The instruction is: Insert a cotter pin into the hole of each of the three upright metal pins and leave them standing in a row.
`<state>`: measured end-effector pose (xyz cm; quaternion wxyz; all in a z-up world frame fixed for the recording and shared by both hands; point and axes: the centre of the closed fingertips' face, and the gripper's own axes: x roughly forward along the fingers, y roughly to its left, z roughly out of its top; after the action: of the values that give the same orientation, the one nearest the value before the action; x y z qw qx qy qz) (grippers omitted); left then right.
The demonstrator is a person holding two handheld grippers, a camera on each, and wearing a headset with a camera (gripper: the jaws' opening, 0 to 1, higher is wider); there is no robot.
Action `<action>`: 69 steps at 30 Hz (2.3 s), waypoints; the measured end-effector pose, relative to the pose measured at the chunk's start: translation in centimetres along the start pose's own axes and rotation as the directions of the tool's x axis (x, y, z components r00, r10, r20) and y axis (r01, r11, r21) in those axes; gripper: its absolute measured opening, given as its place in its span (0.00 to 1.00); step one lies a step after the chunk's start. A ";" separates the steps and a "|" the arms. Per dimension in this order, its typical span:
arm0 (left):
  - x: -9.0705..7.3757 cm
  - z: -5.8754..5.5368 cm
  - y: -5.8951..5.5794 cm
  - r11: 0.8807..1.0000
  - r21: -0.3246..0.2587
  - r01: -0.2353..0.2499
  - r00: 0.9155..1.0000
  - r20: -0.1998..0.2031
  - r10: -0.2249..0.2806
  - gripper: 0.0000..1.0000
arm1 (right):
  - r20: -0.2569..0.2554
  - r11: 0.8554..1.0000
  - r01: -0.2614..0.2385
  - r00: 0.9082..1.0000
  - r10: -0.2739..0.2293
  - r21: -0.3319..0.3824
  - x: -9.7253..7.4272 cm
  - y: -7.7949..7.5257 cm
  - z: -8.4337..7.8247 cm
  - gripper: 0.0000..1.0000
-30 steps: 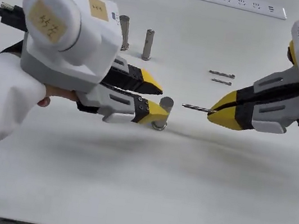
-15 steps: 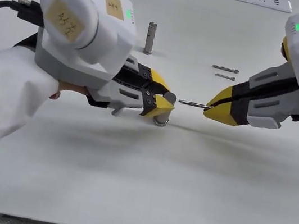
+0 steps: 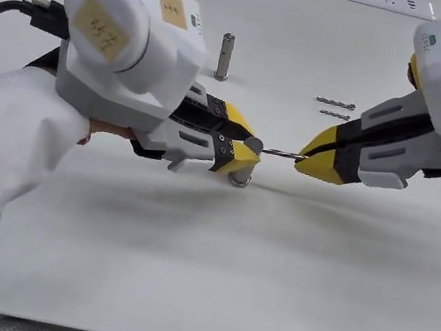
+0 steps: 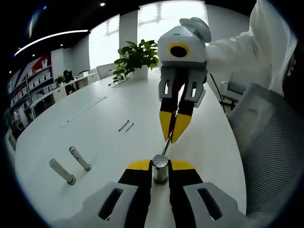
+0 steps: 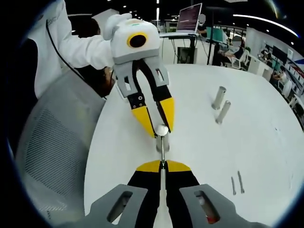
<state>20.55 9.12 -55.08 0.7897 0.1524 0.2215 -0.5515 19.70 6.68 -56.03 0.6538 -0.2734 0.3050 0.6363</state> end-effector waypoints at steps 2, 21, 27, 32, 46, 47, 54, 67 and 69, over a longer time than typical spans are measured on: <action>0.0 0.0 0.0 1.000 -0.001 0.000 1.000 -0.001 0.000 0.10 | -0.011 1.000 0.004 1.000 -0.004 -0.014 0.3 -0.1 0.0 0.00; 0.2 -0.1 0.2 1.000 -0.006 -0.002 1.000 0.001 0.002 0.10 | 0.026 0.999 -0.012 1.000 0.013 -0.044 2.0 -0.3 1.7 0.00; 0.0 -0.2 0.1 1.000 -0.007 -0.002 1.000 -0.001 0.002 0.10 | 0.009 0.998 0.015 1.000 -0.015 -0.054 2.3 -0.6 1.5 0.02; -0.1 -0.2 0.0 1.000 -0.006 -0.002 1.000 -0.002 0.002 0.10 | -0.003 0.999 0.030 1.000 -0.030 -0.042 1.5 -0.9 0.9 0.11; -0.2 -0.2 -0.1 1.000 -0.001 -0.006 1.000 -0.004 0.006 0.10 | 0.032 0.999 0.043 0.999 -0.043 0.003 1.2 -0.7 1.2 0.01; -0.2 -0.2 -0.1 1.000 0.000 -0.006 1.000 -0.004 0.006 0.10 | 0.035 0.999 0.041 0.999 -0.041 0.004 1.3 -0.6 1.4 0.01; -0.2 -0.2 -0.1 1.000 -0.009 -0.010 1.000 0.000 0.010 0.10 | 0.026 1.000 0.022 0.999 -0.022 -0.009 2.0 -0.2 1.6 0.00; -0.8 0.0 0.0 0.998 -0.057 -0.010 0.999 0.042 0.013 0.14 | 0.024 0.999 0.034 0.999 -0.034 -0.004 1.8 -0.2 1.7 0.06; -1.1 -0.4 0.1 0.998 -0.056 -0.022 0.999 0.033 0.023 0.24 | 0.026 0.999 0.035 0.999 -0.035 0.000 1.8 -0.1 1.8 0.09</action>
<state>20.23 10.19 -54.88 0.8034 0.1234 0.2217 -0.5387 19.93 9.21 -56.21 0.6689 -0.2704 0.2913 0.6281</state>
